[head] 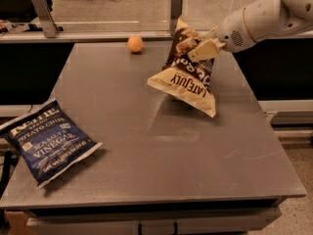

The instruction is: Move brown chip bag near blue chip bag

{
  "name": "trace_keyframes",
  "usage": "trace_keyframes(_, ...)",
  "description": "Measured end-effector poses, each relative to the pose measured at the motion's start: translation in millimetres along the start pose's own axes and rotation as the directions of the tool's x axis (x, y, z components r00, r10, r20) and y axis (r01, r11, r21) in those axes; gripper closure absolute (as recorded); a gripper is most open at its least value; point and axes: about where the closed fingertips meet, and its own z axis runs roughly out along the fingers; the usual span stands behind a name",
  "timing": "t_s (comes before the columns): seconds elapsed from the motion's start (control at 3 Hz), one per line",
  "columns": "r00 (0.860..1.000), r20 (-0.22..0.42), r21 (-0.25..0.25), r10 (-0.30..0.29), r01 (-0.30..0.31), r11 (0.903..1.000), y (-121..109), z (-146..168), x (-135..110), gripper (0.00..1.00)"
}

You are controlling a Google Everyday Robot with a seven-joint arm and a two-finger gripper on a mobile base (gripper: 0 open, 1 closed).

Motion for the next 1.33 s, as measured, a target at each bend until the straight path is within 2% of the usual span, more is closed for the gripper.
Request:
trace_keyframes(0.33, 0.999, 0.013, -0.074, -0.029, 0.030, 0.9968, 39.5, 16.4, -15.6, 1.00)
trace_keyframes(0.67, 0.997, 0.032, -0.173, -0.072, 0.077, 0.9819, 92.1, 26.6, -32.9, 1.00)
trace_keyframes(1.0, 0.994, 0.048, -0.282, -0.101, 0.111, 0.9529, 141.6, 40.1, -41.2, 1.00)
trace_keyframes(1.33, 0.990, 0.060, -0.406, -0.131, 0.144, 0.9025, 189.0, 53.7, -44.3, 0.82)
